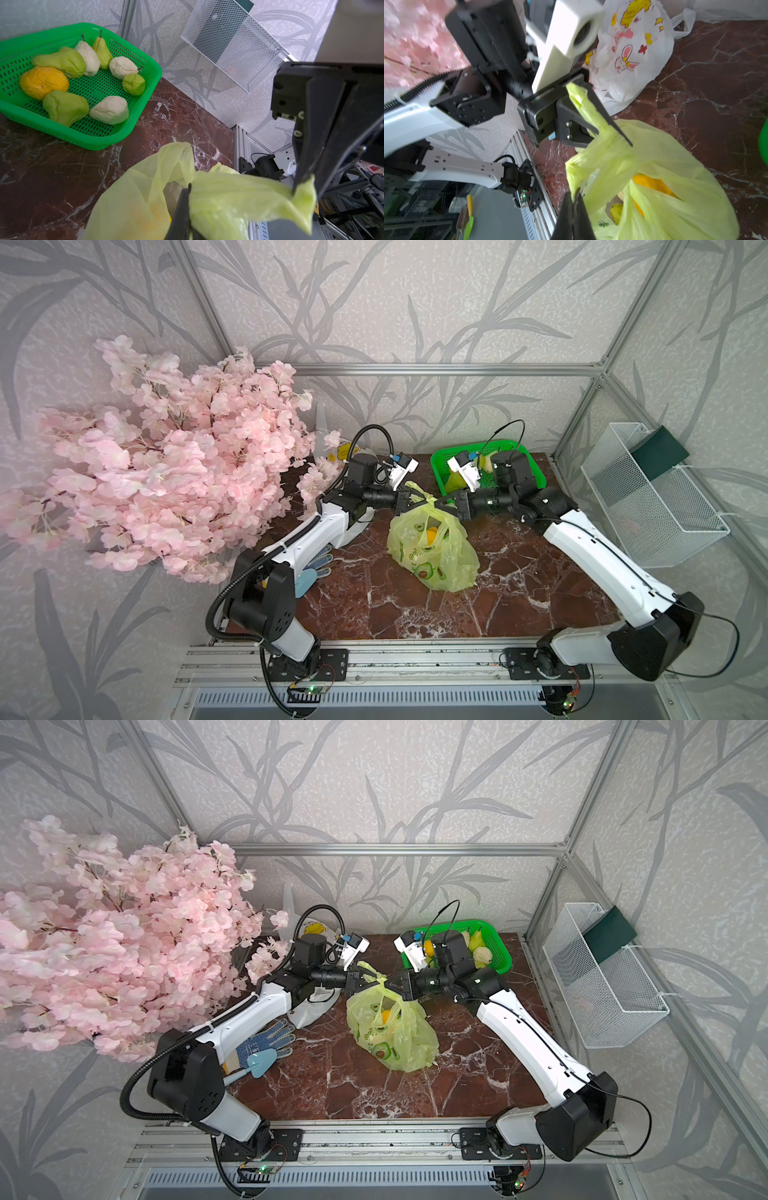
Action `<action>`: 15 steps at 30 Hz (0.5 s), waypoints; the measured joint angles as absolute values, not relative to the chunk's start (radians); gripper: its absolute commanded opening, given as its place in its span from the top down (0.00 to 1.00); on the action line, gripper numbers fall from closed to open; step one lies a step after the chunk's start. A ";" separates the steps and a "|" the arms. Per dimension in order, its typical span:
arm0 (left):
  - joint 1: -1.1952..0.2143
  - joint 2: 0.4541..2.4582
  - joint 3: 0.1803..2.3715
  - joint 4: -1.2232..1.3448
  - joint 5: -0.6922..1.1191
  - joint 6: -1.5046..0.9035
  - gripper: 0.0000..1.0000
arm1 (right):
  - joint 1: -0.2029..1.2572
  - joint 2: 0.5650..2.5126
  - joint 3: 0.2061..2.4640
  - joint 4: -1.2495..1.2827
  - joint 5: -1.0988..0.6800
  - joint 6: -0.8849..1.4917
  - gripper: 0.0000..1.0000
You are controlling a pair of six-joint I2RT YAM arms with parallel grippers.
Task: Place the pears into plastic bags & tie knots
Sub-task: Tie the plastic bag at the center of the board.
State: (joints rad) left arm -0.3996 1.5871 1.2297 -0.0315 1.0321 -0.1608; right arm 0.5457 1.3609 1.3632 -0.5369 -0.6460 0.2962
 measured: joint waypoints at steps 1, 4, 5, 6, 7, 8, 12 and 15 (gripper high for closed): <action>-0.401 1.587 1.230 -0.041 1.044 -0.161 0.99 | 0.566 1.355 1.334 -0.534 -0.634 0.284 1.00; -0.406 1.587 1.230 -0.086 1.076 -0.160 0.99 | 0.622 1.354 1.246 -0.500 -0.581 0.260 1.00; -0.408 1.587 1.230 -0.105 1.082 -0.160 0.99 | 0.635 1.355 1.219 -0.480 -0.561 0.255 1.00; -0.410 1.588 1.229 -0.121 1.086 -0.160 0.99 | 0.643 1.355 1.193 -0.455 -0.546 0.252 1.00; -0.411 1.588 1.229 -0.136 1.087 -0.160 0.99 | 0.648 1.355 1.170 -0.430 -0.532 0.245 1.00; -0.411 1.588 1.229 -0.146 1.087 -0.160 0.98 | 0.649 1.355 1.155 -0.414 -0.522 0.238 1.00; -0.409 1.588 1.228 -0.178 1.089 -0.146 0.85 | 0.655 1.353 1.113 -0.360 -0.492 0.173 1.00; -0.396 1.581 1.229 -0.219 1.085 -0.105 0.71 | 0.659 1.336 1.073 -0.365 -0.493 0.117 1.00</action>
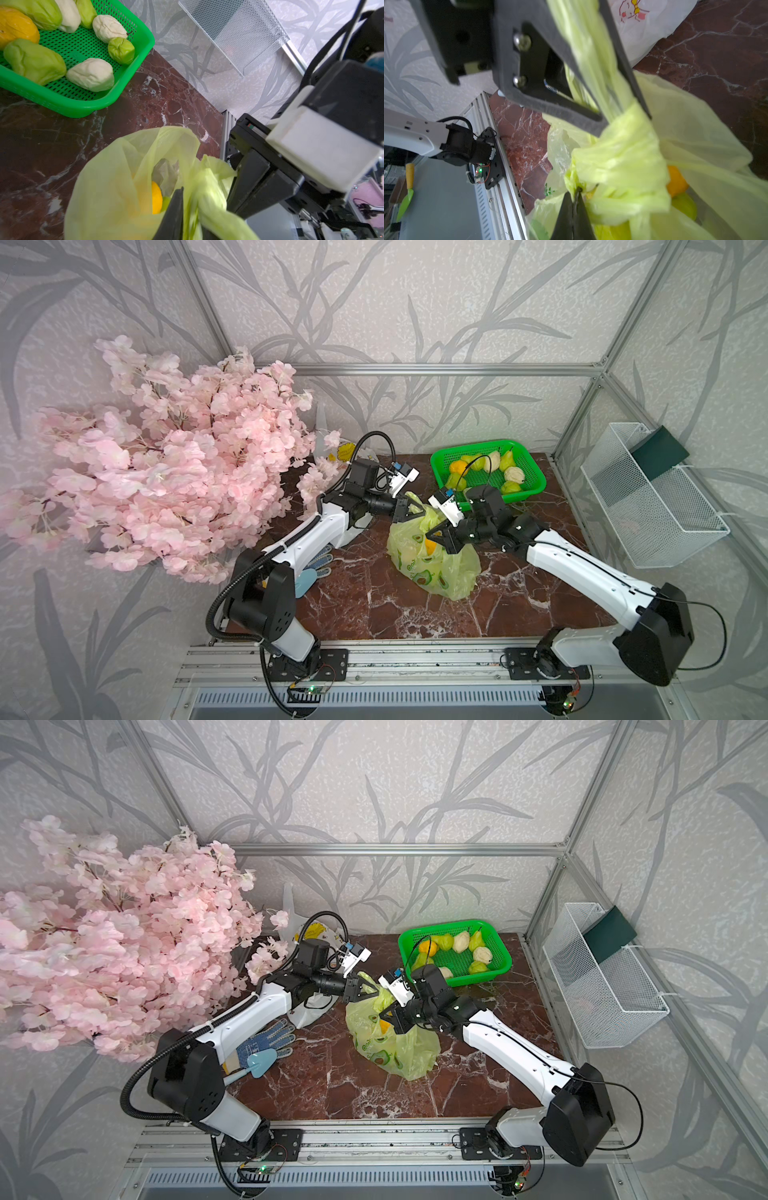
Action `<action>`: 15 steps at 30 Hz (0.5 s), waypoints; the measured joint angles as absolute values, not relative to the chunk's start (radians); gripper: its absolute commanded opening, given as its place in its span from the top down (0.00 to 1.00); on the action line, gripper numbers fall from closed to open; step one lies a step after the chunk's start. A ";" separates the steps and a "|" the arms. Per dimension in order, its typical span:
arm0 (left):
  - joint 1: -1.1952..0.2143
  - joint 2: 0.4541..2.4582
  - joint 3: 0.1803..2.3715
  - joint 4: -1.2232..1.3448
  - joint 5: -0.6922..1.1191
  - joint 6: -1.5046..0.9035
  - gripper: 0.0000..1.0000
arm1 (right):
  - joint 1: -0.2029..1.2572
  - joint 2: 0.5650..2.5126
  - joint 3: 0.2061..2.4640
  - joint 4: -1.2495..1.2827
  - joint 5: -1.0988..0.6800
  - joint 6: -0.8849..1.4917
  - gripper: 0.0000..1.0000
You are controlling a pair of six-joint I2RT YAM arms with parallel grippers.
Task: Place the pears into plastic bags & tie knots
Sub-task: Tie the plastic bag at the center of the board.
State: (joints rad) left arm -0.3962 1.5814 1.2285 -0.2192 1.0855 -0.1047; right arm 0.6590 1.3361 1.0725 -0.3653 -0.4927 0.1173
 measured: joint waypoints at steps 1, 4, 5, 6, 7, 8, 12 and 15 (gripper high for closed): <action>-0.393 1.577 1.229 -0.239 1.084 -0.092 0.66 | 0.654 1.331 1.060 -0.369 -0.495 0.102 1.00; -0.385 1.560 1.229 -0.303 1.087 -0.041 0.55 | 0.635 1.325 1.050 -0.378 -0.508 0.070 1.00; -0.384 1.554 1.229 -0.319 1.090 -0.025 0.52 | 0.628 1.325 1.050 -0.377 -0.512 0.061 1.00; -0.385 1.549 1.229 -0.329 1.093 -0.013 0.49 | 0.623 1.325 1.050 -0.377 -0.517 0.056 1.00; -0.386 1.544 1.228 -0.334 1.098 -0.009 0.46 | 0.618 1.325 1.050 -0.377 -0.519 0.053 1.00; -0.390 1.540 1.228 -0.337 1.103 0.001 0.42 | 0.615 1.325 1.050 -0.377 -0.524 0.051 1.00; -0.416 1.538 1.228 -0.339 1.102 0.022 0.32 | 0.615 1.325 1.050 -0.376 -0.536 0.041 1.00; -0.434 1.549 1.228 -0.340 1.089 0.028 0.31 | 0.615 1.325 1.050 -0.374 -0.544 0.032 1.00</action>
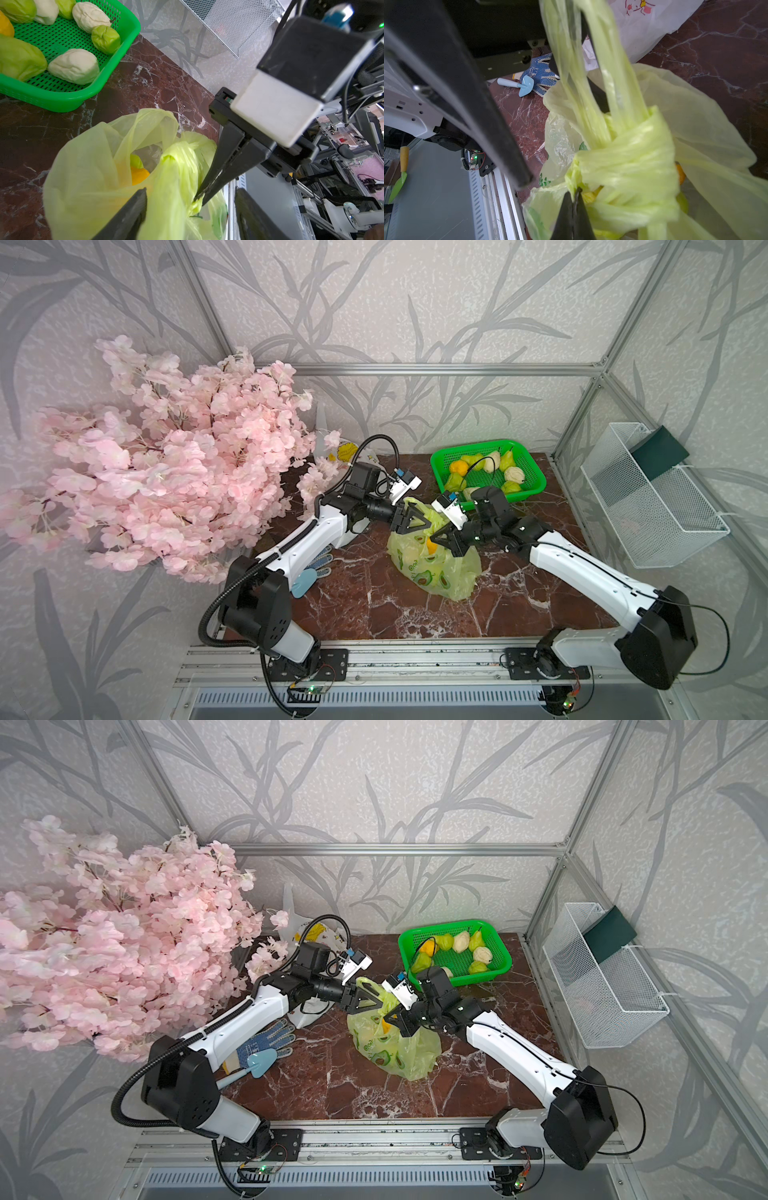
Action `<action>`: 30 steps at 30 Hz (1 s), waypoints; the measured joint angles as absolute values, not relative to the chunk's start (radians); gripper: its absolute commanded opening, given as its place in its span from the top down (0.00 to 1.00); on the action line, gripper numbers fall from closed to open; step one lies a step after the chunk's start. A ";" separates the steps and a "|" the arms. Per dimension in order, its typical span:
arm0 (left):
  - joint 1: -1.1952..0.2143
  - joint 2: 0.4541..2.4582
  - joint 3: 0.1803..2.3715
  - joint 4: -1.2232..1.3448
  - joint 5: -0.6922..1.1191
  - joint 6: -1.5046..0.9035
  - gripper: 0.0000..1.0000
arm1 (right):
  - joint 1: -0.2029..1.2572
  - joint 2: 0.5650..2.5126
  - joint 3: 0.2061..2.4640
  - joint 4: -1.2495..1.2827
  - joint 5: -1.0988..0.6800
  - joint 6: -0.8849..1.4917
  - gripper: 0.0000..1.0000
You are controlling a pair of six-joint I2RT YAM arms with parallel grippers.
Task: Place the pears into plastic bags & tie knots
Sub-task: Tie the plastic bag at the center of the board.
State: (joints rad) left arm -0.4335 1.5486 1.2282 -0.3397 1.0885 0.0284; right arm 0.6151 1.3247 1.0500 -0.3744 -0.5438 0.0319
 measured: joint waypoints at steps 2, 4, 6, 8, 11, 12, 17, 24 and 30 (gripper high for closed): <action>-0.443 1.560 1.228 -0.339 1.073 0.027 0.31 | 0.616 1.325 1.050 -0.374 -0.548 0.029 1.00; -0.451 1.575 1.228 -0.333 1.053 0.022 0.33 | 0.618 1.325 1.050 -0.372 -0.550 0.025 1.00; -0.463 1.586 1.228 -0.316 1.035 0.006 0.36 | 0.621 1.325 1.050 -0.371 -0.549 0.020 1.00; -0.472 1.592 1.228 -0.303 1.012 -0.004 0.42 | 0.622 1.325 1.050 -0.372 -0.545 0.012 1.00; -0.484 1.592 1.228 -0.288 0.976 -0.018 0.58 | 0.626 1.325 1.049 -0.373 -0.538 0.001 1.00; -0.485 1.592 1.227 -0.281 0.963 -0.021 0.63 | 0.627 1.325 1.049 -0.373 -0.534 -0.002 1.00; -0.492 1.585 1.201 -0.239 0.926 -0.048 0.89 | 0.627 1.323 1.045 -0.382 -0.521 -0.013 1.00; -0.498 1.533 1.137 -0.178 0.893 -0.079 1.00 | 0.585 1.273 1.083 -0.480 -0.557 0.004 0.57; -0.499 1.485 1.106 -0.132 0.887 -0.079 1.00 | 0.526 1.251 1.279 -0.646 -0.490 -0.032 0.36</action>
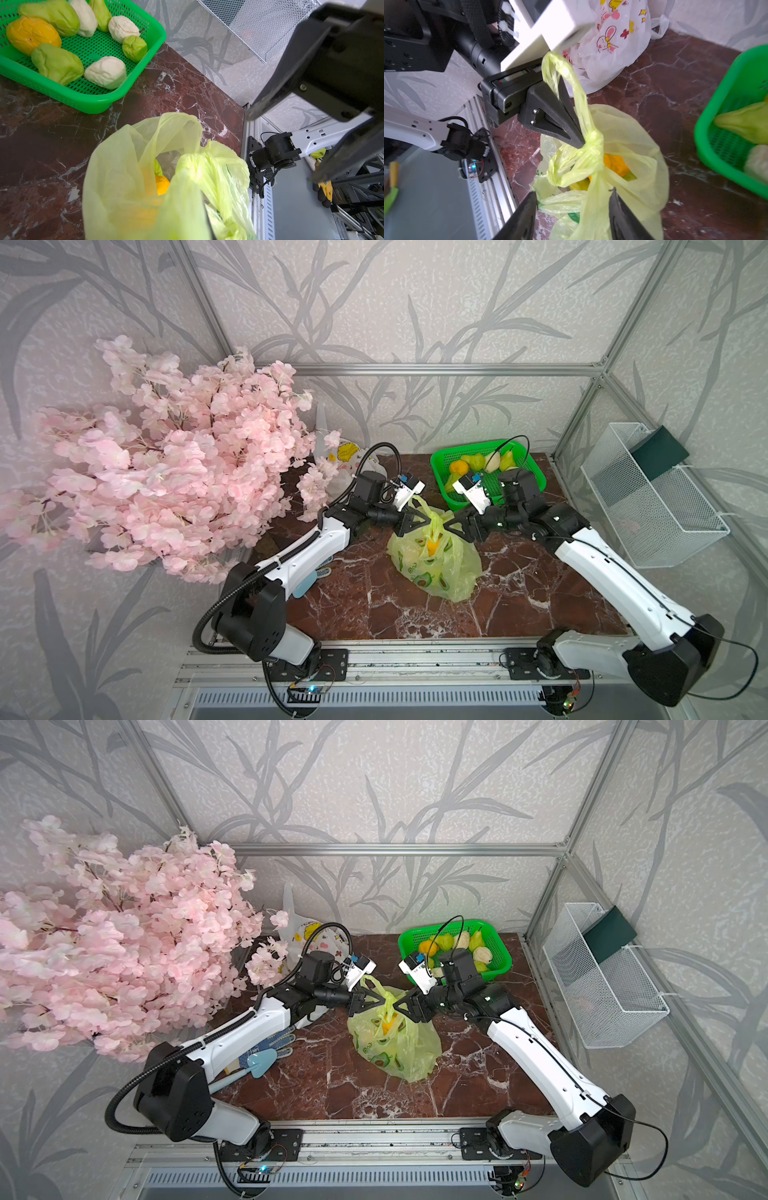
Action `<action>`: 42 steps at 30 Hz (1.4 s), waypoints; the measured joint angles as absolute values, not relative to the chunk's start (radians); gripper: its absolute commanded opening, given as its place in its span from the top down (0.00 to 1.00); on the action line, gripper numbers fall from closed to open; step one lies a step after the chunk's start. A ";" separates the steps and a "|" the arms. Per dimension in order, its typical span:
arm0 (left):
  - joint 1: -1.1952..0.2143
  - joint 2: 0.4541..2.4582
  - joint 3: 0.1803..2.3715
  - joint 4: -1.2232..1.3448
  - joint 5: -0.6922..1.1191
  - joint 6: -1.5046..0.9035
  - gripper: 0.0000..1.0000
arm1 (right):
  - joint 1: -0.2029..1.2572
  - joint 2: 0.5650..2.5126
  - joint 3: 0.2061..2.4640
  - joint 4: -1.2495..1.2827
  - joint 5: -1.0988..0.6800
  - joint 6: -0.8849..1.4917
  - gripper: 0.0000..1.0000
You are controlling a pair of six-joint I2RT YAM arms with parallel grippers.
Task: Place the pears into plastic bags & tie knots
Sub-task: Tie the plastic bag at the center of the board.
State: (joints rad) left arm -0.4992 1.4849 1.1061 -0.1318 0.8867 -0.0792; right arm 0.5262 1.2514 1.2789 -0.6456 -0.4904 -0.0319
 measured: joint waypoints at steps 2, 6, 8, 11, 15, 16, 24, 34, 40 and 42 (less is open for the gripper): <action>-0.500 1.485 1.105 -0.119 0.887 -0.079 1.00 | 0.539 1.278 1.330 -0.692 -0.438 -0.064 0.31; -0.500 1.485 1.104 -0.108 0.888 -0.080 1.00 | 0.575 1.362 1.378 -0.762 -0.389 -0.111 0.28; -0.500 1.485 1.104 -0.101 0.889 -0.080 1.00 | 0.586 1.402 1.382 -0.781 -0.379 -0.128 0.28; -0.501 1.484 1.104 -0.096 0.893 -0.079 1.00 | 0.594 1.448 1.388 -0.800 -0.368 -0.152 0.28; -0.504 1.481 1.100 -0.095 0.897 -0.078 1.00 | 0.595 1.486 1.412 -0.802 -0.359 -0.173 0.30; -0.505 1.478 1.098 -0.095 0.899 -0.078 1.00 | 0.595 1.494 1.419 -0.801 -0.357 -0.178 0.32; -0.508 1.475 1.097 -0.096 0.903 -0.068 1.00 | 0.604 1.544 1.431 -0.801 -0.344 -0.209 0.51; -0.500 1.459 1.071 -0.093 0.881 -0.047 0.69 | 0.614 1.549 1.408 -0.752 -0.292 -0.219 0.93; -0.482 1.448 1.010 -0.104 0.834 -0.023 0.60 | 0.647 1.514 1.283 -0.569 -0.168 -0.234 0.98; -0.482 1.467 1.010 -0.104 0.834 -0.024 0.64 | 0.672 1.503 1.243 -0.483 -0.131 -0.233 1.00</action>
State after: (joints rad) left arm -0.4820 1.4673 1.0103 -0.1040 0.8345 -0.0242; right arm 0.6724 1.5032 1.2427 -0.4828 -0.1314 -0.2329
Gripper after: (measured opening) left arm 0.396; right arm 0.052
